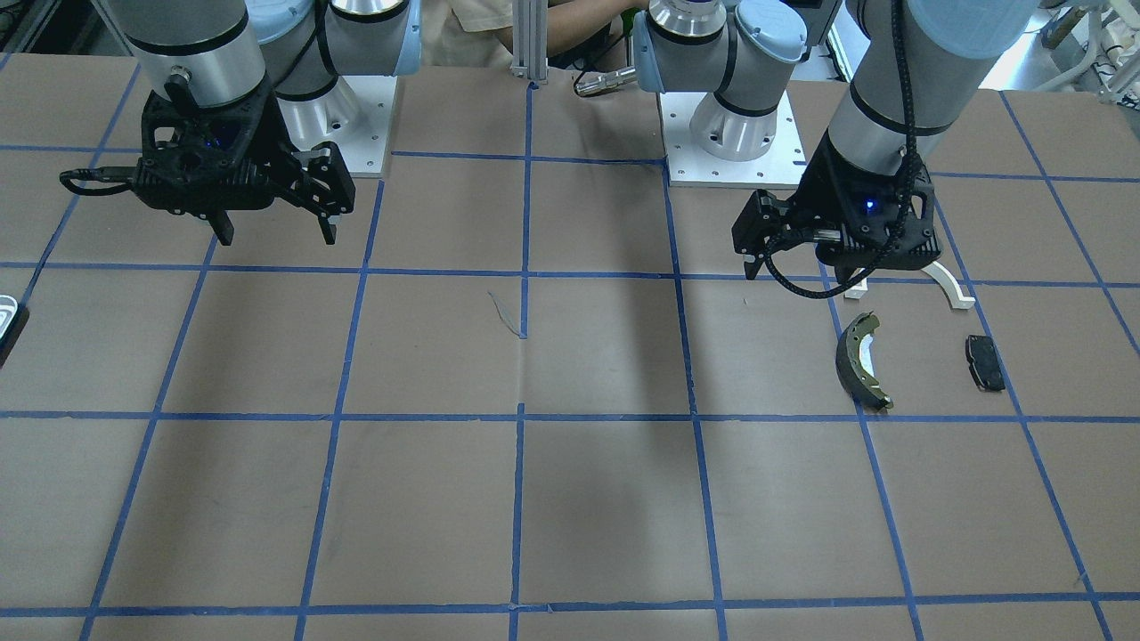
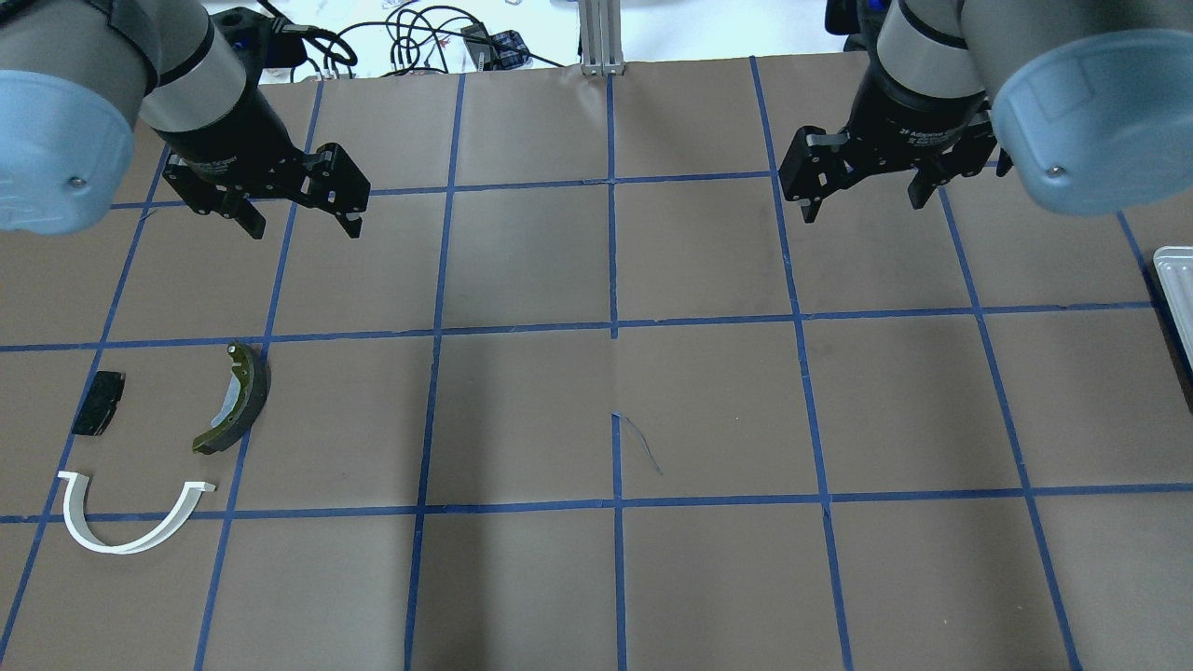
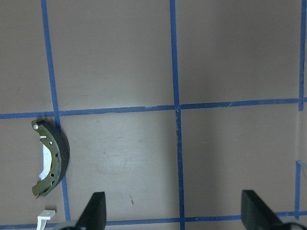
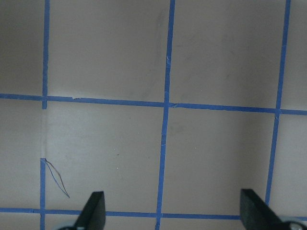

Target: Place bearing gear from tray to pile

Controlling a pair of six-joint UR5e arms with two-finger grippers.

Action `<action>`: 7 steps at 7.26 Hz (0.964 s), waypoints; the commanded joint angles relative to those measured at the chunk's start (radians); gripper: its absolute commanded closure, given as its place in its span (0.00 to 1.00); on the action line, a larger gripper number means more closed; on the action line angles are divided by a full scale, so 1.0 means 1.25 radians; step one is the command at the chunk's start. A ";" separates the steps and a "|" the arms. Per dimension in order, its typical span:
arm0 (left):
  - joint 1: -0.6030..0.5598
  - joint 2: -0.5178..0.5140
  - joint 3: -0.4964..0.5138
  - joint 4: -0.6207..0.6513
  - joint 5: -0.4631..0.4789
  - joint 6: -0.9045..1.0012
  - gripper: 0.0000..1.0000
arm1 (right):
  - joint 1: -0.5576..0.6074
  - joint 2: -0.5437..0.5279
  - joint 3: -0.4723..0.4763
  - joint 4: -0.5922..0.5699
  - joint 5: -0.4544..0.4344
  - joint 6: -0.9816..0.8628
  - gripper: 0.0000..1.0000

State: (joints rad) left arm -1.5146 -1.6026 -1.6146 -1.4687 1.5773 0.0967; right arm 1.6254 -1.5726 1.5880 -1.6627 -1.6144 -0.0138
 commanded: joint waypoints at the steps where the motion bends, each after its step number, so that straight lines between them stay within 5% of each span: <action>1: 0.000 0.001 -0.003 0.005 0.000 0.000 0.00 | -0.027 0.003 -0.010 0.023 -0.006 -0.033 0.00; 5: 0.000 0.001 -0.004 0.005 0.000 0.000 0.00 | -0.357 0.034 -0.038 0.074 -0.007 -0.406 0.00; 7: 0.000 0.001 -0.005 0.005 0.001 0.002 0.00 | -0.487 0.111 -0.030 0.001 -0.030 -0.568 0.00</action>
State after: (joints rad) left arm -1.5133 -1.6015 -1.6203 -1.4619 1.5773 0.0973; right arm 1.1221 -1.4919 1.5457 -1.5981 -1.6308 -0.5824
